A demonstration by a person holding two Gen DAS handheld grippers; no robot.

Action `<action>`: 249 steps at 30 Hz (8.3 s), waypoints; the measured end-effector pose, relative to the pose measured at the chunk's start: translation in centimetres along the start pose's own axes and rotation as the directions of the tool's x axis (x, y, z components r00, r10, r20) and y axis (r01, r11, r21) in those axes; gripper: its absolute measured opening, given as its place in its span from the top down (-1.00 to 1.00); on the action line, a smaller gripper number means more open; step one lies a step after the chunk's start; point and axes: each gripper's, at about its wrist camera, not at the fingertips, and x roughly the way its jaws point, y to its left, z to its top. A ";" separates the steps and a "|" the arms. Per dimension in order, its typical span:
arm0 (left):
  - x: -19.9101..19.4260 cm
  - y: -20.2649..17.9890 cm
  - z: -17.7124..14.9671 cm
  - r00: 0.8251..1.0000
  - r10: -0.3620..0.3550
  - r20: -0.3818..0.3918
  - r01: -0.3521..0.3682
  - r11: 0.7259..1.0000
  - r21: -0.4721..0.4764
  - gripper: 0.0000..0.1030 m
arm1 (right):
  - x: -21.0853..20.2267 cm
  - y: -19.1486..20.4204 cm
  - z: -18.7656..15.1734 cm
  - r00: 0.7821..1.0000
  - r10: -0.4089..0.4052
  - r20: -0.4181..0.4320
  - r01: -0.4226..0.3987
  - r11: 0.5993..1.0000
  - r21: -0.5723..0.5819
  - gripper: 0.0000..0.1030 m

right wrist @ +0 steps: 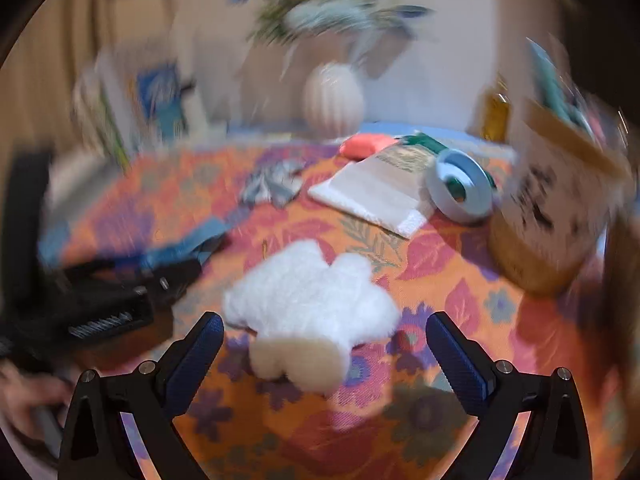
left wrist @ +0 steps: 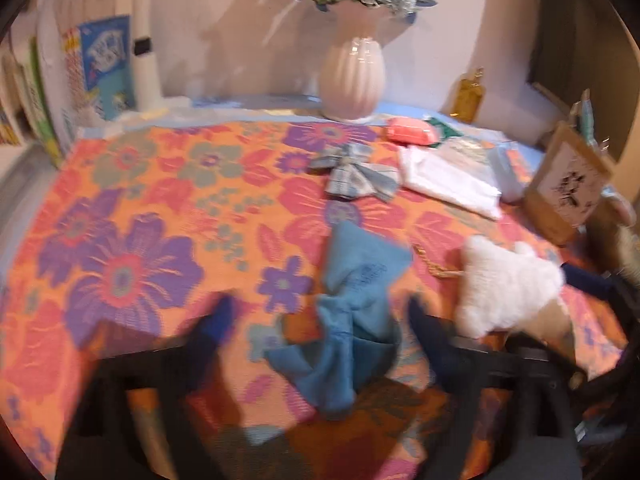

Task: Organize soft objects
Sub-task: 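Grasp the white fluffy plush with the right tool while the left grasps the blue cloth, then carry the plush and blue cloth to the amber plate and open both tools, then move both tools back to the desk toward the plaid bow and blue ring, then grasp the plaid bow with the left tool while the right grasps the light blue ring, then carry the bow and ring to the amber plate and open both tools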

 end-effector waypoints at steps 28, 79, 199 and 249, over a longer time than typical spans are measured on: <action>1.1 2.5 -0.1 0.975 -0.207 0.077 0.218 0.960 -0.174 0.81 | 0.2 -6.6 -0.9 0.953 0.213 0.217 -0.272 0.916 0.294 -0.13; -8.0 -27.5 8.9 0.805 -0.591 0.048 0.567 0.791 0.231 0.81 | -18.5 -27.1 -6.5 0.960 -0.223 0.167 0.067 0.768 0.637 -0.16; 10.3 3.9 8.4 0.947 -0.319 0.022 0.316 0.921 -0.229 0.36 | 3.1 -6.3 -0.6 0.994 -0.076 -0.083 0.105 0.888 0.447 -1.00; 4.0 4.0 2.7 0.971 -0.229 0.071 0.240 0.924 -0.297 0.36 | -3.1 -6.7 -2.3 0.896 0.193 0.401 -0.355 0.854 0.381 -0.29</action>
